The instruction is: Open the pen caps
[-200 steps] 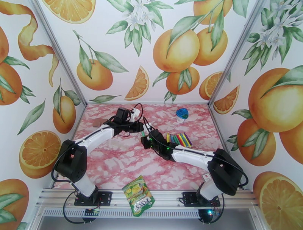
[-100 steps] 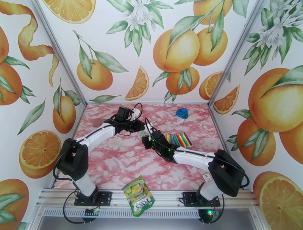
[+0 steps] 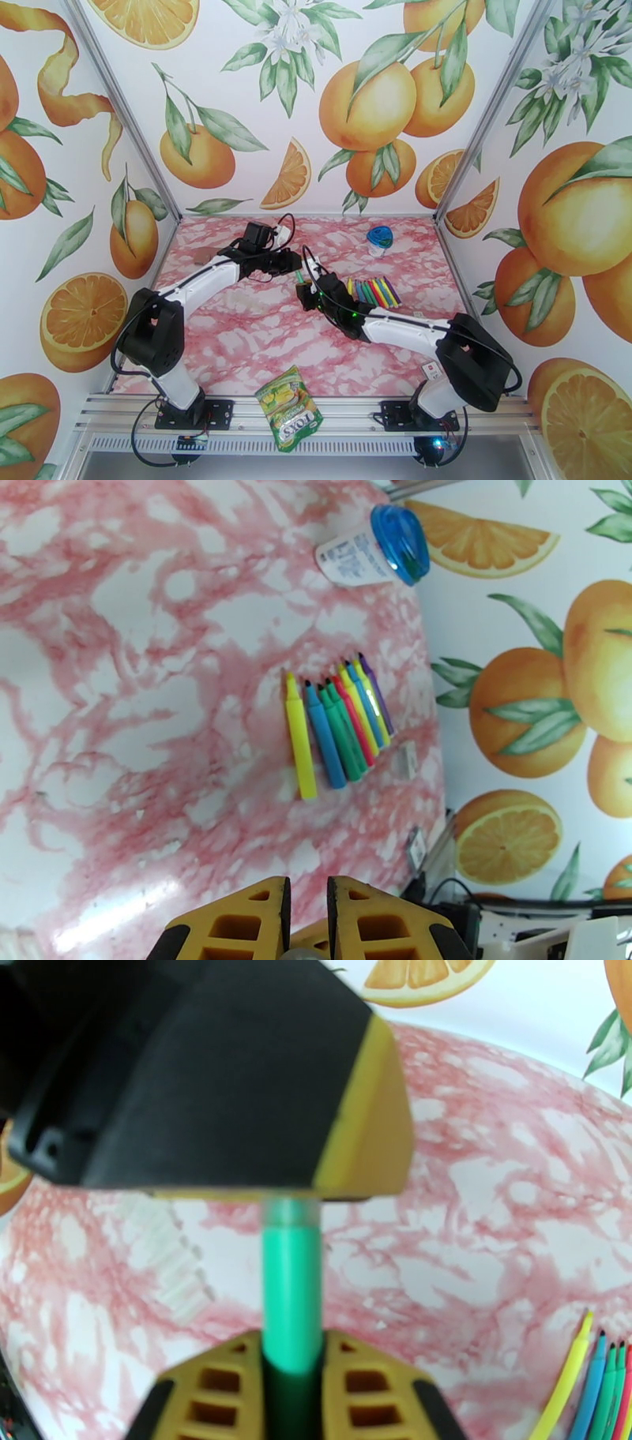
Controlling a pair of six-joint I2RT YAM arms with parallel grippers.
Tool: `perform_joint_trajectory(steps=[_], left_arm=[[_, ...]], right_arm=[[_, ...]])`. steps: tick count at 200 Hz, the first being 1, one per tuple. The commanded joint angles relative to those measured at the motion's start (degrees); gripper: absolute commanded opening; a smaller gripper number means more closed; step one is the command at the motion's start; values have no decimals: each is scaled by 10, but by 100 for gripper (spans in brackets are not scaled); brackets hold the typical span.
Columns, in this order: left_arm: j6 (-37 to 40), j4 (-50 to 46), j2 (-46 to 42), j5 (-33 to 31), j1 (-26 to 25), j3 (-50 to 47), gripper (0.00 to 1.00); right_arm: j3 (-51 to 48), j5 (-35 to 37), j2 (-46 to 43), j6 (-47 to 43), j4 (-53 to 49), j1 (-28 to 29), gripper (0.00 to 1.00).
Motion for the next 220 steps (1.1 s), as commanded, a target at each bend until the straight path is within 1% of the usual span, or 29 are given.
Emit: perform_joint_trajectory(steps=[1, 66, 80, 91, 112, 141, 162, 193, 220], left_arm=[[-3, 94, 6, -97, 63, 41, 0], [-17, 97, 7, -93, 85, 46, 0], [-5, 83, 7, -85, 88, 53, 0], [23, 45, 6, -87, 89, 67, 0], [88, -47, -10, -133, 90, 86, 0], [148, -123, -46, -190, 95, 81, 0], [186, -185, -66, -237, 97, 81, 0], [230, -256, -81, -297, 100, 80, 2], [252, -305, -83, -370, 102, 76, 2]], right_arm=[[-30, -10, -11, -15, -68, 17, 0], [-37, 5, -12, -21, -67, 25, 0], [-37, 9, -14, -17, -67, 25, 0], [-36, 18, -17, -15, -70, 25, 0], [-26, 29, -22, -13, -83, 20, 0], [-22, 28, -29, -13, -77, 11, 0], [-9, 32, -24, -13, -93, 5, 0], [10, 51, -11, -2, -111, -2, 0], [30, 72, 0, 15, -135, -13, 0]])
